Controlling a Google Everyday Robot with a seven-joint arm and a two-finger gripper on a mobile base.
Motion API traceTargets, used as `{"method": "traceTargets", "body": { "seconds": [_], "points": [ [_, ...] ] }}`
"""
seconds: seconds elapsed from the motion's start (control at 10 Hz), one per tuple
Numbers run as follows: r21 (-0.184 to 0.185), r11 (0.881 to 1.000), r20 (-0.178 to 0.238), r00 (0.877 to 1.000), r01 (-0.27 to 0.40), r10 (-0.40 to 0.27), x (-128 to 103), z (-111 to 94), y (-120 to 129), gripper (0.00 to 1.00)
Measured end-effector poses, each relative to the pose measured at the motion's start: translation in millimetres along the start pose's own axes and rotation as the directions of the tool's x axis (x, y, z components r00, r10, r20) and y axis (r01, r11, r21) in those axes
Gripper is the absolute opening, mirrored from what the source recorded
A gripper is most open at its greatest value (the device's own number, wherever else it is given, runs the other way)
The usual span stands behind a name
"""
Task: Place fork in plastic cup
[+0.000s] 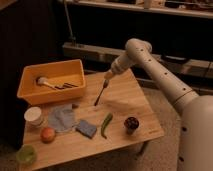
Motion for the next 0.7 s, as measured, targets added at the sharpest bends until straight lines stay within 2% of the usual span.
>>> {"method": "traceTargets", "body": {
  "seconds": [0.2, 0.4, 0.6, 0.7],
  "points": [
    [-0.006, 0.998, 0.010, 0.998, 0.062, -0.062, -17.4, -14.3, 47.6, 0.00],
    [-0.014, 0.992, 0.025, 0.992, 0.128, -0.127, -30.7, -15.1, 87.3, 0.00],
    [-0.035, 0.977, 0.043, 0.977, 0.211, -0.209, -45.5, -10.5, 131.8, 0.00],
    [-0.058, 0.969, 0.050, 0.970, 0.241, -0.238, -52.0, -4.1, 144.3, 0.00]
  ]
}}
